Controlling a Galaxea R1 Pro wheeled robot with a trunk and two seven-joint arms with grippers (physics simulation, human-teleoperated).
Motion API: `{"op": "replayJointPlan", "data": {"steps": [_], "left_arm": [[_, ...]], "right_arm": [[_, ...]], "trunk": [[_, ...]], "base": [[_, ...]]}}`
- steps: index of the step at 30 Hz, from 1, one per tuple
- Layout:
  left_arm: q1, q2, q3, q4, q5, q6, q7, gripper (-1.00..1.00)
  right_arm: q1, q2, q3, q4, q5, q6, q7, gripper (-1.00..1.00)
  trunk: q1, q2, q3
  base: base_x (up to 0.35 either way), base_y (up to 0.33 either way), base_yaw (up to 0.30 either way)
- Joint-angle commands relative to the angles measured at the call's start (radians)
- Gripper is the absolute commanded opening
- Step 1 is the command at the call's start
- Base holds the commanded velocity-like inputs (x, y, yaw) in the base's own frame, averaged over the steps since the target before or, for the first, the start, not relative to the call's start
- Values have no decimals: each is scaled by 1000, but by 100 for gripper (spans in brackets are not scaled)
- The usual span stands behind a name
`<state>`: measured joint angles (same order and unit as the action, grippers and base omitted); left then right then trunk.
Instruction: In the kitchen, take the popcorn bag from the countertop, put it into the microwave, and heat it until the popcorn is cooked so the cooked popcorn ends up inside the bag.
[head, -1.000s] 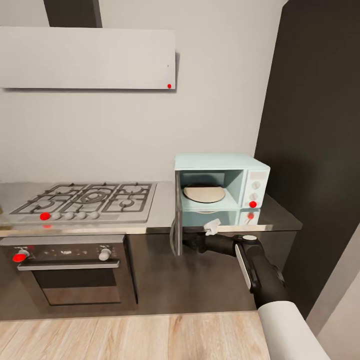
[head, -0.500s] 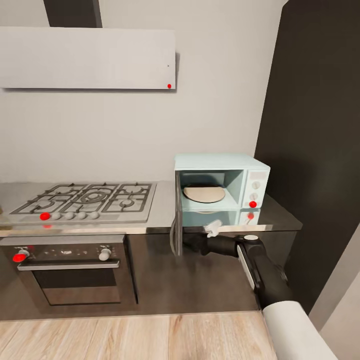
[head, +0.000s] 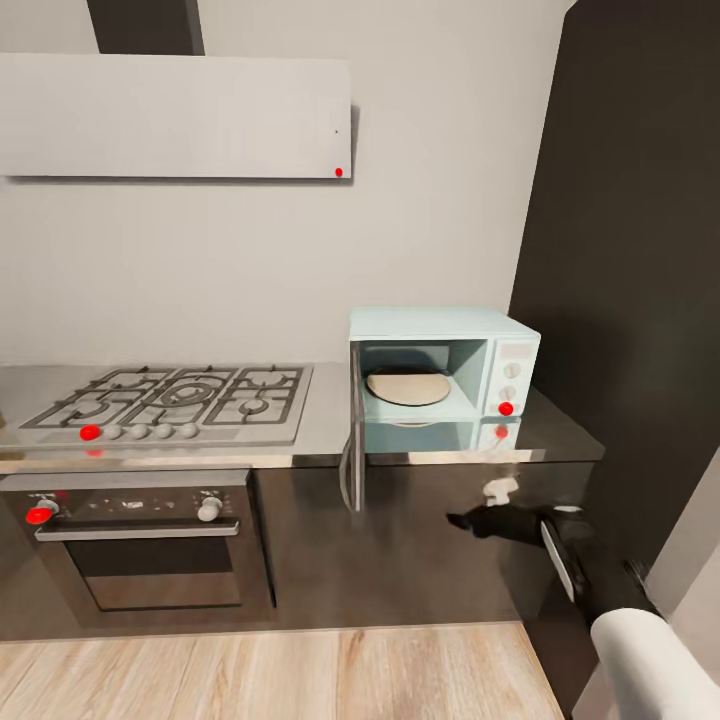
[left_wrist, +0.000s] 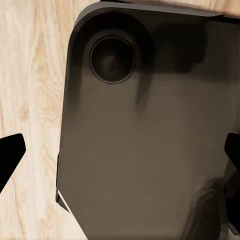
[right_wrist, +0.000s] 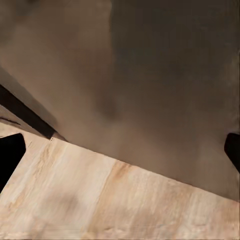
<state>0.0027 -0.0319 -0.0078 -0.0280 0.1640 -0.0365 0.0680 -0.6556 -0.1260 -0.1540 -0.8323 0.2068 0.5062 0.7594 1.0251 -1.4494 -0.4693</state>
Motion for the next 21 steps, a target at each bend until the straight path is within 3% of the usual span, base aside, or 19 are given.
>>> {"op": "replayJointPlan", "data": {"steps": [1,2,3,7,8,10,13,15,19,21], "left_arm": [[0,0,-1,-1,8,-2,3,100],[0,0,-1,-1,8,-2,3,100],[0,0,-1,-1,8,-3,3,100],[0,1,-1,-1,8,-3,3,100],[0,1,-1,-1,8,-3,3,100],[0,1,0,-1,9,-3,4,100],[0,0,0,-1,9,-3,4,100],[0,0,0,-1,9,-3,4,100],[0,0,0,-1,9,-4,6,100],[0,0,0,-1,9,-5,9,100]], "right_arm": [[-1,1,-3,83,6,-42,-34,100],[-1,3,-2,139,6,-74,-59,100],[-1,5,-1,256,7,-136,-104,100],[-1,4,2,539,31,-269,-160,100],[-1,8,2,674,68,-332,-188,100],[1,12,2,788,111,-407,-237,100],[27,16,2,854,153,-484,-371,100],[135,17,1,862,155,-491,-441,100],[314,16,-4,864,149,-497,-499,100],[361,16,-5,865,146,-501,-535,100]], "trunk": [[0,-1,-1],[0,-1,-1],[0,-1,-1],[0,-1,-1],[0,-1,-1],[0,-1,-1],[0,-1,-1],[0,-1,-1],[0,-1,-1],[0,-1,-1]], "base": [[0,0,0],[0,0,0],[0,0,0],[0,0,0],[0,0,0],[0,0,0],[0,0,0],[0,0,0],[0,0,0],[0,0,0]]}}
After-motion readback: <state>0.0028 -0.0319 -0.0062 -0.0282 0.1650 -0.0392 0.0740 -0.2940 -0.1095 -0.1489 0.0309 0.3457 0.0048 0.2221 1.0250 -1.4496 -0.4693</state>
